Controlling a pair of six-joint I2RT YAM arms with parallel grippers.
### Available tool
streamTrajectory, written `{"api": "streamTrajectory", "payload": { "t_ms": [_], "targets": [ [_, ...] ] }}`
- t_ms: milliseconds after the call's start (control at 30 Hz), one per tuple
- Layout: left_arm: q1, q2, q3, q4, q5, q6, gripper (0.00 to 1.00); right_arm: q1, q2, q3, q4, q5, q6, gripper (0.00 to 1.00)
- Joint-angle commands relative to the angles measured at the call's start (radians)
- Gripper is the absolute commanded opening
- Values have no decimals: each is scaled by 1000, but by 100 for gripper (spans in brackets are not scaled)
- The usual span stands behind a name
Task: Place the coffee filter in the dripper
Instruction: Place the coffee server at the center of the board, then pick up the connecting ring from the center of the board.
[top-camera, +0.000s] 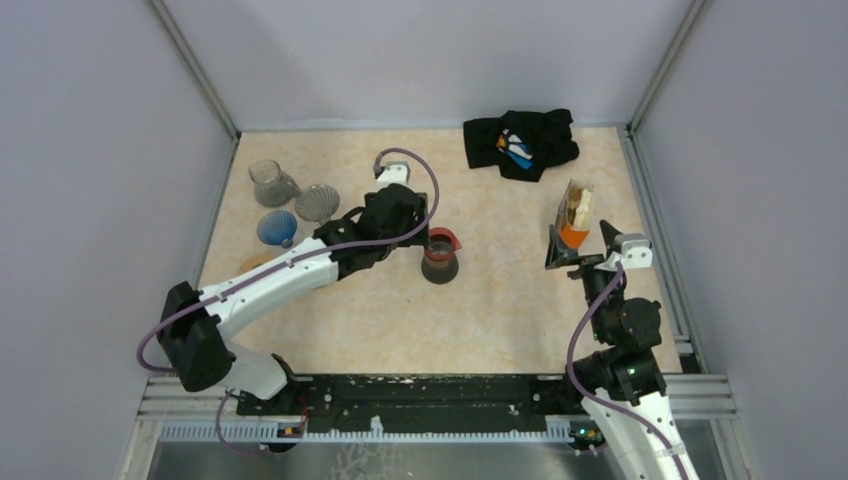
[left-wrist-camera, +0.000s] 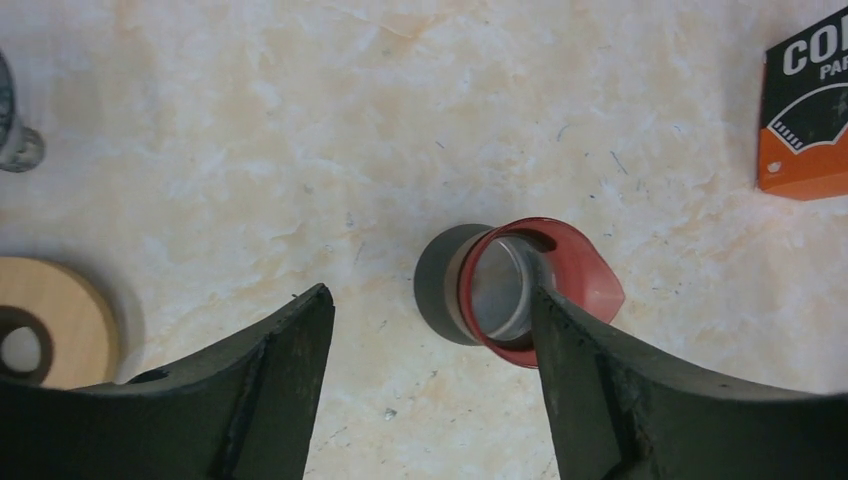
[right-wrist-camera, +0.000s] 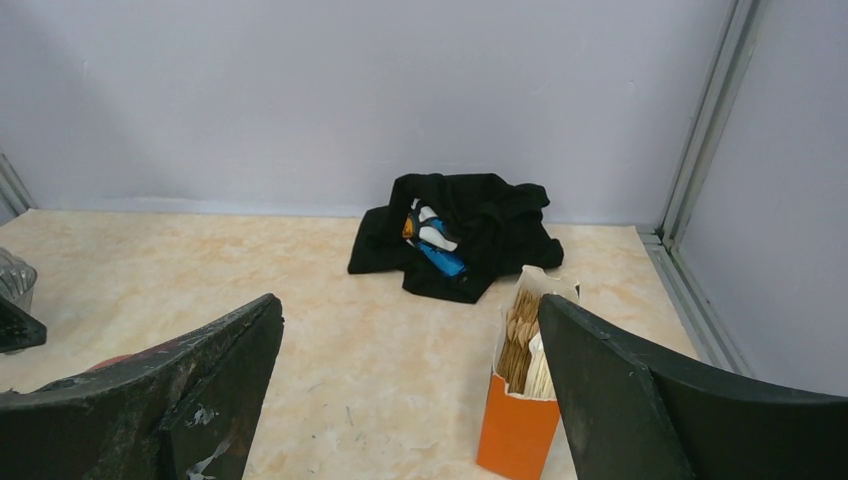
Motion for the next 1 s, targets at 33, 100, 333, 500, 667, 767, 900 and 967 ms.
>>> {"api": "streamTrajectory", "payload": {
  "t_ms": [33, 100, 333, 500, 667, 767, 900, 967],
  "targets": [
    [14, -83, -47, -85, -111, -1, 81, 16, -12, 7, 45, -12, -2, 99],
    [27, -102, -63, -114, -130, 1, 83, 20, -12, 5, 46, -10, -4, 99],
    [156, -161, -171, -153, -99, 2, 91, 24, -11, 5, 47, -11, -3, 99],
    [279, -192, -267, -106, -44, 39, 94, 26, -11, 5, 46, -13, -3, 99],
    [372, -171, -315, -74, 2, 64, 96, 26, -12, 5, 45, -13, -4, 99],
    [418, -154, -336, -45, 15, 83, 97, 26, -13, 4, 45, -12, -4, 99],
    [473, -118, -354, -1, 58, 104, 95, 26, -14, 4, 44, -12, -4, 99],
    [485, -86, -356, 16, 66, 114, 93, 26, -14, 5, 43, -12, -4, 99]
  ]
}}
